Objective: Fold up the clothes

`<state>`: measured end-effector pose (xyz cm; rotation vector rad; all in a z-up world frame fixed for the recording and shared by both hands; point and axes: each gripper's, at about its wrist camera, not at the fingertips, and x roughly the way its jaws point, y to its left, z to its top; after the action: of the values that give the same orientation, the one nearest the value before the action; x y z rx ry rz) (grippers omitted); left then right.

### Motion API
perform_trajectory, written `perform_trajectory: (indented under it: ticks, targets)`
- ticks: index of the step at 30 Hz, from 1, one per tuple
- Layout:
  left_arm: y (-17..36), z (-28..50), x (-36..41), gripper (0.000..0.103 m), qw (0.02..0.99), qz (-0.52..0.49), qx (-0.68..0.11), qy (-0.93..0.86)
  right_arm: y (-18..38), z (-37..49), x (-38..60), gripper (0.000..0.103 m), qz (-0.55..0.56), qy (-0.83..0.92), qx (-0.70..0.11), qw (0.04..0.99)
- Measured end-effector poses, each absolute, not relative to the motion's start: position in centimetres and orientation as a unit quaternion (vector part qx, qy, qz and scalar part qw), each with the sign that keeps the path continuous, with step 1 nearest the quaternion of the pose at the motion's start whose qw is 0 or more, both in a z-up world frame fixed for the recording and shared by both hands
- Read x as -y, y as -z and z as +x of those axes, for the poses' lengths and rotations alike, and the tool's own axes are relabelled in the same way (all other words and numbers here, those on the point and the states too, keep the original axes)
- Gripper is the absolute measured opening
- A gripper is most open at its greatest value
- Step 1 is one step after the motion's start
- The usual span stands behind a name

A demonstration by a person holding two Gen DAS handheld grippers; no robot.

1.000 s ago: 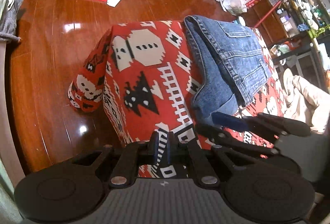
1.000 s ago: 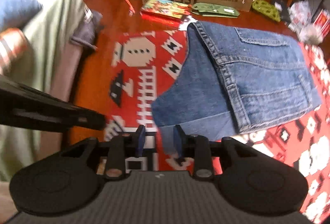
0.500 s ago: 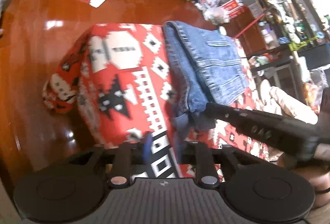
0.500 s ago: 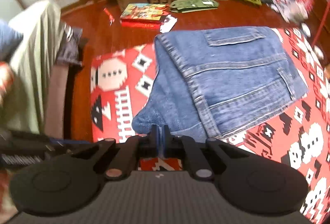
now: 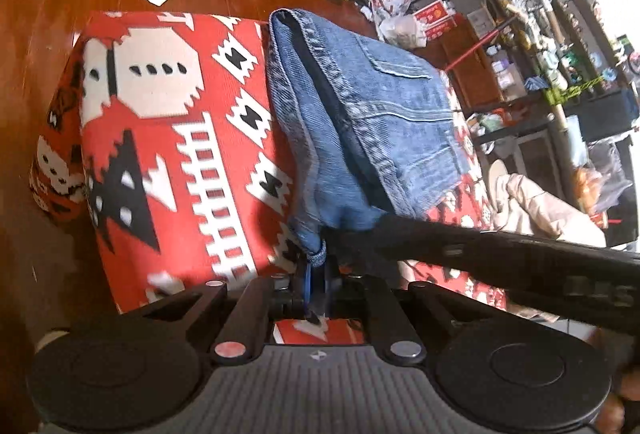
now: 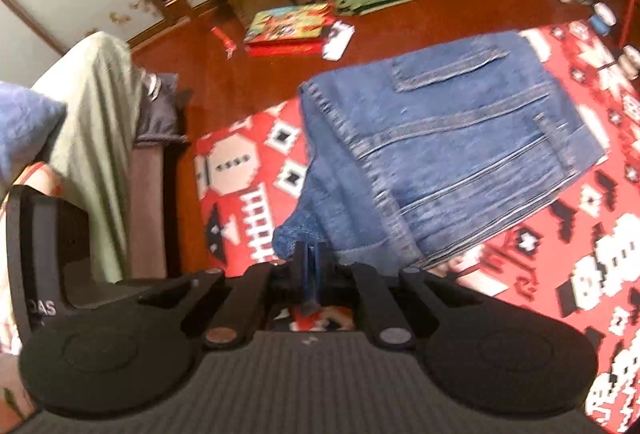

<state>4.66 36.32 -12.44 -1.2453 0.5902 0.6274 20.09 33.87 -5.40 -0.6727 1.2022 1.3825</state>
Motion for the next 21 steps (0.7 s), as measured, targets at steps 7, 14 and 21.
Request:
perform_trajectory:
  ticks: [7, 14, 21]
  targets:
    - [13.5, 3.7, -35.7, 0.006, 0.710, -0.577, -0.279, -0.291, 8.9, 19.7, -33.7, 0.003, -0.269, -0.570, -0.561, 0.536]
    - [12.7, 2.0, -35.3, 0.004, 0.709, -0.566, -0.310, -0.286, 11.2, 20.2, -33.5, 0.010, -0.241, -0.553, -0.597, 0.529]
    - [9.3, -0.2, -37.4, 0.004, 0.732, -0.528, -0.300, -0.309, 8.3, 21.1, -32.3, 0.013, -0.192, -0.555, -0.586, 0.558]
